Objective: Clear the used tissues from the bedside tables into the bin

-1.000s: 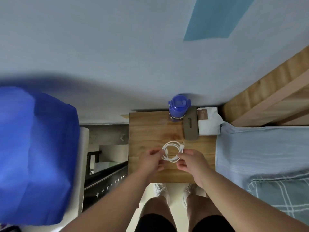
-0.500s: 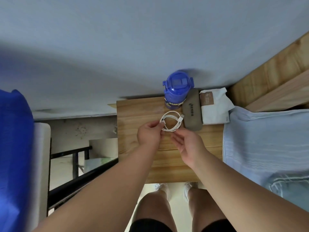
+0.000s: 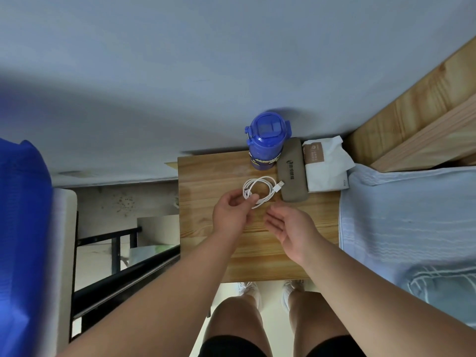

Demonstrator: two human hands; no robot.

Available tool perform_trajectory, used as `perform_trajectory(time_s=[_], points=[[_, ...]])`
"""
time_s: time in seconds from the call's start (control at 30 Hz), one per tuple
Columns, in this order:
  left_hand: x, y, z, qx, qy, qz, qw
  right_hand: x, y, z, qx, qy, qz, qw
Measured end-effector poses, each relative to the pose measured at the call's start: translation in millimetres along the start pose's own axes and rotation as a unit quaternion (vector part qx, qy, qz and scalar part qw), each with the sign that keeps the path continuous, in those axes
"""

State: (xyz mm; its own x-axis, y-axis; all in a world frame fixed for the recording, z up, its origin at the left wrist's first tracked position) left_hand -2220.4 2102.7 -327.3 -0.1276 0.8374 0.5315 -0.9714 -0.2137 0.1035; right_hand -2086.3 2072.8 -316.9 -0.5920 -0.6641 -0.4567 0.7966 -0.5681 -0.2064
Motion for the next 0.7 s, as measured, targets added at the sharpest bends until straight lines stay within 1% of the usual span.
perform_trajectory(time_s=[0.13,0.37,0.57,0.7], points=[[-6.3,6.7,2.5,0.006,0.008,0.024,1.0,4.9,1.9,1.6,-0.006,0.004,0.018,1.0],[-13.9,17.1,0.6,0.006,0.019,0.023,1.0,7.6,5.9,5.2,-0.001,0.018,0.049,0.999],[-10.3,7.5,-23.1,0.031,0.039,0.027,0.998,5.0,-8.4,-5.5,-0.05,0.04,0.095,0.993],[-1.8,-3.1,-31.6,0.021,0.048,0.034,0.998,4.6,-16.2,-11.7,-0.066,0.062,0.07,0.993]])
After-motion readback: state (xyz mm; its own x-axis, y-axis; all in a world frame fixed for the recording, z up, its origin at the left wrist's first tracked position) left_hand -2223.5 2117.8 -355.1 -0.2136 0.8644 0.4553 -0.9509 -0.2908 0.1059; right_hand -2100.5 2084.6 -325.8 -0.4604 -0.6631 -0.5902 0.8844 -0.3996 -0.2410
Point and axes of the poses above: each hand's wrist, its own z-axis away from the middle knuckle, its own y-axis out of the back of the hand, x = y × z, the point moved 1 cm from there along -z, towards the middle knuckle, and after that the axes turned 7 degrees about y, right-handed, at the moved point
